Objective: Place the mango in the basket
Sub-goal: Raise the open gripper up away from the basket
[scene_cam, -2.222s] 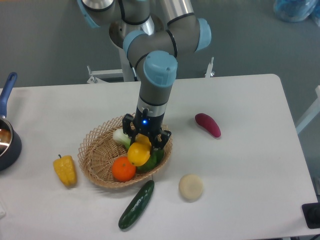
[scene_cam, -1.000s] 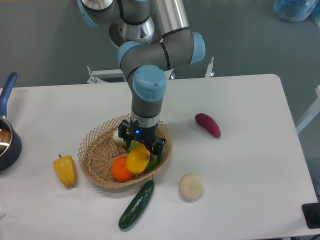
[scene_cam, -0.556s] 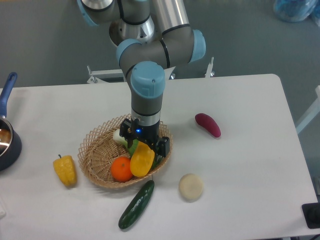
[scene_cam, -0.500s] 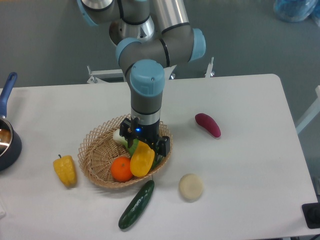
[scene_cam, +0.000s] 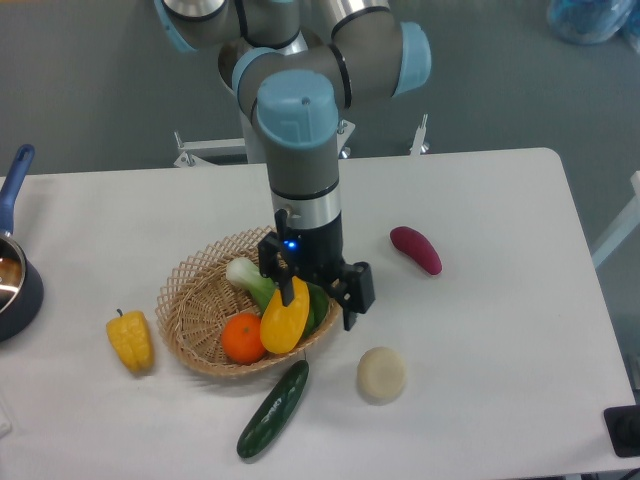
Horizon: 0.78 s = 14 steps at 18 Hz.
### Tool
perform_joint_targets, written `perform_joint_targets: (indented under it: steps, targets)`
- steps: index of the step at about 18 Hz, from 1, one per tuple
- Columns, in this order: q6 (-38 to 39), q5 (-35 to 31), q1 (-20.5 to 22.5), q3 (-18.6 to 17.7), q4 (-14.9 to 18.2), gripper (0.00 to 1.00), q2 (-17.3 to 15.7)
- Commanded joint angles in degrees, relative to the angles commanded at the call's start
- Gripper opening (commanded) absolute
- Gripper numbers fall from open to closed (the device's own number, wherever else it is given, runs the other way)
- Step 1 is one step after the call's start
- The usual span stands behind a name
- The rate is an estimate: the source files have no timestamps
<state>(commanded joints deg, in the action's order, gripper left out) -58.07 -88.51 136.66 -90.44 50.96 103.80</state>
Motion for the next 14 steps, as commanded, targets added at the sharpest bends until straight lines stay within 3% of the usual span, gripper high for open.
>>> perform_joint_targets:
  steps: [2,8,14]
  targets:
    - [-5.09,0.00,1.23,-0.17,1.68,1.00,-0.87]
    - [-22.67,0.18,9.84,-2.54,1.60,1.00,-2.55]
    - [-23.66,1.14,11.61,-3.95,1.33,1.00,-4.22]
